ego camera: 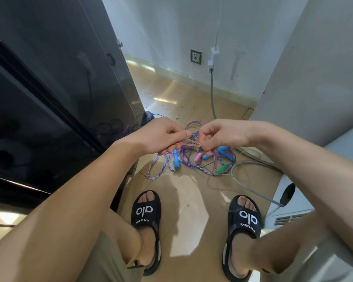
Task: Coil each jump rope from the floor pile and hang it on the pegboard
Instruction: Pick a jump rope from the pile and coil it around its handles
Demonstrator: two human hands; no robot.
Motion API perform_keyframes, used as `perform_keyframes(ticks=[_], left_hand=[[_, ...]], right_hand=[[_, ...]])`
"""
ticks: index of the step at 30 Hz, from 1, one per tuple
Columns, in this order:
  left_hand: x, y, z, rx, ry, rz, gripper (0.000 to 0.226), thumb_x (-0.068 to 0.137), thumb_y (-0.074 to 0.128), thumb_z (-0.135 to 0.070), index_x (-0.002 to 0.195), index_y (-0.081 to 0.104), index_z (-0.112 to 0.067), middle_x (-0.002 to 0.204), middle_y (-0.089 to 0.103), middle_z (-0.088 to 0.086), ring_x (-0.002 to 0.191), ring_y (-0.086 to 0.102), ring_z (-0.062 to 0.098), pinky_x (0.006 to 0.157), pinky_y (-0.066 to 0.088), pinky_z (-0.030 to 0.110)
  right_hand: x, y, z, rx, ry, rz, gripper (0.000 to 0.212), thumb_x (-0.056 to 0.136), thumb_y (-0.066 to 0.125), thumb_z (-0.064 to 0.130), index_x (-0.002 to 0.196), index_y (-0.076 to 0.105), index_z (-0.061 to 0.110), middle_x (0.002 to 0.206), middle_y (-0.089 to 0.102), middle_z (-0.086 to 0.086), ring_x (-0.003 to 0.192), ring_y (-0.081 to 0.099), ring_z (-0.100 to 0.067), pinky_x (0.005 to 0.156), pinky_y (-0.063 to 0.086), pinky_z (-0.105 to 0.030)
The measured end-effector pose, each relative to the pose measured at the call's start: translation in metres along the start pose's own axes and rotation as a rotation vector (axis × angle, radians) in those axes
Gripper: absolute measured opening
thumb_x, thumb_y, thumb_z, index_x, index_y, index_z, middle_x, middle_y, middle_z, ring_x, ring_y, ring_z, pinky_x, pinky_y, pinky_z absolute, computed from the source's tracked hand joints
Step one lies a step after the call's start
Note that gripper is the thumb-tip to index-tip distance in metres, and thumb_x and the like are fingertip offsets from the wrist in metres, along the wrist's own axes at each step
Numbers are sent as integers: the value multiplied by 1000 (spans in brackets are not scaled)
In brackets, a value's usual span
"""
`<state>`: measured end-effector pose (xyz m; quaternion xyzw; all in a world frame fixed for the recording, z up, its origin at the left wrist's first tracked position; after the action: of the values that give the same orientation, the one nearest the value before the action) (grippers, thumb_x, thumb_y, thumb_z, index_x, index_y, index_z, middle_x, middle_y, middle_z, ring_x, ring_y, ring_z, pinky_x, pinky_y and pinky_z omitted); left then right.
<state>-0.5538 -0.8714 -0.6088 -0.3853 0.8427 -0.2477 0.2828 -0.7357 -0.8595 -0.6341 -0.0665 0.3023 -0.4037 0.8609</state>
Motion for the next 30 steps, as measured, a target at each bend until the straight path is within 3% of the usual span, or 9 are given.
perform_keyframes(ticks=[5,8,11,14,16,20,26,28,30], left_hand=[[-3,-14,9,-9,-26,-54,53,102,54,-43,69,59,-2,51,54,1,45,46,16,63,51,34],[-4,-13,12,-50,-34,-62,53,101,55,-43,68,58,-2,50,51,-1,44,44,15,56,47,30],[-3,-4,8,-66,-9,-27,47,102,55,-42,65,61,-13,49,50,-5,44,43,14,58,46,33],[-1,-5,3,-89,13,-38,44,102,55,-39,66,61,-14,48,50,-5,44,44,14,57,45,33],[-1,-7,2,-93,20,-44,44,102,56,-39,65,63,-17,49,53,-4,44,46,14,60,47,34],[-5,-8,5,-22,-17,3,45,101,57,-42,67,64,-14,51,57,-2,45,48,14,62,51,34],[-5,-18,13,-103,-40,-70,50,100,59,-42,70,62,-2,49,50,0,42,43,14,53,46,30],[-5,-14,9,-126,-15,-58,47,100,59,-41,68,63,-8,49,49,-1,43,42,15,52,45,30],[-4,-9,5,-117,8,-37,45,101,58,-40,65,64,-14,49,51,-2,44,43,16,54,45,32]], right_hand=[[-2,-22,-40,-463,309,-21,21,83,69,0,70,58,12,72,68,-7,64,62,-19,67,53,-33],[-9,-20,-45,-681,475,3,17,77,75,12,93,69,11,94,73,-6,79,65,-21,72,53,-31],[3,11,-16,-222,190,7,38,79,76,18,115,66,20,112,70,-2,105,67,-16,97,53,-37],[5,22,11,180,-35,34,9,87,69,27,88,70,18,104,74,-10,97,70,-20,99,47,-64],[3,15,13,175,-62,2,17,92,65,21,77,67,13,88,72,-12,91,70,-32,94,48,-63],[0,3,-9,-136,87,21,23,92,63,6,70,62,8,74,70,-6,82,71,-17,82,53,-20],[-8,-18,-49,-791,514,15,18,83,70,10,100,70,8,89,69,-1,76,60,-18,65,45,-21],[0,2,-34,-405,318,51,32,82,70,5,113,64,12,100,71,-1,89,65,-15,77,50,-17],[3,22,-4,33,78,79,26,85,69,16,111,66,14,111,73,-5,103,67,-11,98,51,-37]])
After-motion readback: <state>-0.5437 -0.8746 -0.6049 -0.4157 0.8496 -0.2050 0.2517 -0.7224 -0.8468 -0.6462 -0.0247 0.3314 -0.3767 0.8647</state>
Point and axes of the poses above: each hand's wrist, its own x-axis towards the middle knuckle, its own y-axis out of the palm, z = x × y, the point moved 4 cm from there along x, towards the middle knuckle
